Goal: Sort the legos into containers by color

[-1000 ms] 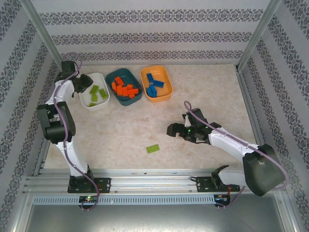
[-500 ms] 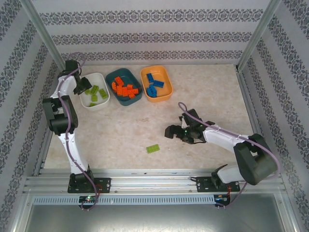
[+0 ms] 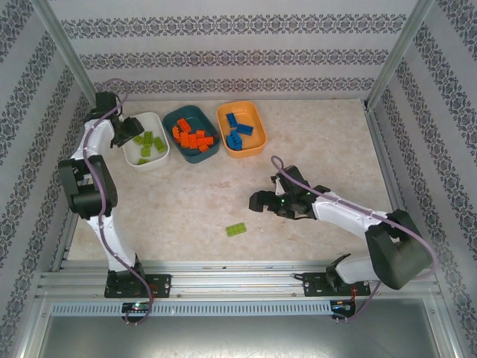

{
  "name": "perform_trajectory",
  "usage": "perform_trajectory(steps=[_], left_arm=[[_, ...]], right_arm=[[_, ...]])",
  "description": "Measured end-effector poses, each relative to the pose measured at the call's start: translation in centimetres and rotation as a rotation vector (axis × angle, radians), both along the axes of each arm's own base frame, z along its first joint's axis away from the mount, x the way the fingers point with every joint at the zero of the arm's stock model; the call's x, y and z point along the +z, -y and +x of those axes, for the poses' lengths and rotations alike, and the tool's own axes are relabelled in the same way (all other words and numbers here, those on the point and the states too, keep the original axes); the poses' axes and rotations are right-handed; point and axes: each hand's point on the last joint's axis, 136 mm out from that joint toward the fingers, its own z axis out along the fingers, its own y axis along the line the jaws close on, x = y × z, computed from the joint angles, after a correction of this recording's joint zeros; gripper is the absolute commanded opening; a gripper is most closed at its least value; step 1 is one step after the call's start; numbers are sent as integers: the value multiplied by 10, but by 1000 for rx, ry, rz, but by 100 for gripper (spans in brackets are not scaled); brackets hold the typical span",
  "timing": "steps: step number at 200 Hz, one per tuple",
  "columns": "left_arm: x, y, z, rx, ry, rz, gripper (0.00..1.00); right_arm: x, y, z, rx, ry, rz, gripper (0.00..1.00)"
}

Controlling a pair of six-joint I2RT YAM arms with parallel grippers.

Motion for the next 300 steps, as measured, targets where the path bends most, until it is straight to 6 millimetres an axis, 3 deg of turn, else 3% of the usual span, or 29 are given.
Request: perform_trajectory(steps=[26,62,109,122,150,177,223,262,300], left_arm=[[60,31,-16,-43,140,-1,71],[140,111,-35,-226,352,-47,76],[172,209,-78,-503,426,-142,86],[176,236,-92,-597,428,-163,94],[172,286,-135,-789,416,-198,100],[154,313,-182,-943,380,-197,100],[102,335,-242,-1123,272,-117,100],[67,347,-275,-1238,189,-18,100],[33,359,-294,-1312,122,79,100]], right_arm=[[14,1,1,-9,42,16,98],[24,9,-5,-19,66,13,98],[43,23,-15,-42,114,24,98],[48,30,-14,-62,127,29,98],[61,44,-13,-106,163,45,98],[67,57,-14,-147,182,52,98],[60,70,-13,-194,162,52,98],[50,71,-17,-209,126,60,98],[44,71,-16,-227,98,68,98]])
